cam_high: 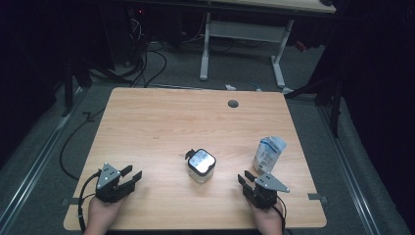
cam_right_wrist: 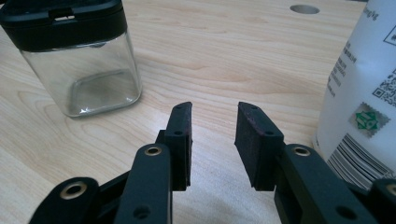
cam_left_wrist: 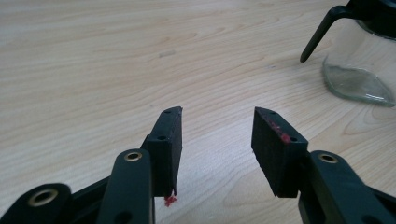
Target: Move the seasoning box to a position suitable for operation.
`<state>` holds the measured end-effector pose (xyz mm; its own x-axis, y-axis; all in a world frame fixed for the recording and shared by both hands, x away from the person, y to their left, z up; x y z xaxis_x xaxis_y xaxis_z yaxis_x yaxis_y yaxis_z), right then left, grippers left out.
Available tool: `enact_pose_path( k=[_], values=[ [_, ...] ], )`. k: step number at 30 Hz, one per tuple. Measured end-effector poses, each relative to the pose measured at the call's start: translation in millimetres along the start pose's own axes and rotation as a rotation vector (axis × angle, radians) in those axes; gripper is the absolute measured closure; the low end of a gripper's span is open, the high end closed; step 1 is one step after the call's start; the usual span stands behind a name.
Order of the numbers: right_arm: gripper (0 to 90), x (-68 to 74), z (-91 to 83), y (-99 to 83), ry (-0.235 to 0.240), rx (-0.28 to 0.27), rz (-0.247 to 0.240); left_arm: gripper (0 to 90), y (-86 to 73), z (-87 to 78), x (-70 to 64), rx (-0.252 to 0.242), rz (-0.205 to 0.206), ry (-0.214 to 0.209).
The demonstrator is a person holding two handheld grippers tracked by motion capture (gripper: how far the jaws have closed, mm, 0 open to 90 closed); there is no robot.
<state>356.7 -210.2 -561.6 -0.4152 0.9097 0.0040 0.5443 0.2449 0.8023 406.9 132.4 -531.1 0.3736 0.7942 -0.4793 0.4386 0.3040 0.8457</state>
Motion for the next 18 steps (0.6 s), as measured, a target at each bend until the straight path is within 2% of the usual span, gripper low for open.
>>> enact_pose_path(
  k=[4, 7, 11, 18],
  values=[
    [66.2, -0.3, 0.8, -0.6, -0.004, -0.01, -0.004, 52.9, -7.2, 4.2, -1.7, 0.028, 0.007, -0.004],
    [64.8, -1.0, -2.7, 1.5, -0.012, -0.03, -0.001, 50.5, -10.1, 4.8, -3.3, 0.029, 0.036, -0.002],
    [62.8, -1.1, -5.3, 3.4, -0.013, -0.047, 0.001, 49.0, -8.4, 2.5, -4.3, 0.017, 0.032, -0.008],
    [56.7, -0.3, -2.7, 2.4, 0.003, -0.039, 0.004, 48.0, -8.8, 3.8, -4.4, 0.019, 0.033, -0.01]
  ],
)
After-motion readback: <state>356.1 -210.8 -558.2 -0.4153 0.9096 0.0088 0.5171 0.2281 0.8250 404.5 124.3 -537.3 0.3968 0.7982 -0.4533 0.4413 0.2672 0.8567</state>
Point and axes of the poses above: each handheld gripper's, and its own axes: z roughly forward along the jaws, y roughly out of its top, x roughly to its left, the point moved 9 cm from there along z, roughly forward along the jaws, and after that the axes turned 9 degrees about x, right-handed, at the moved point
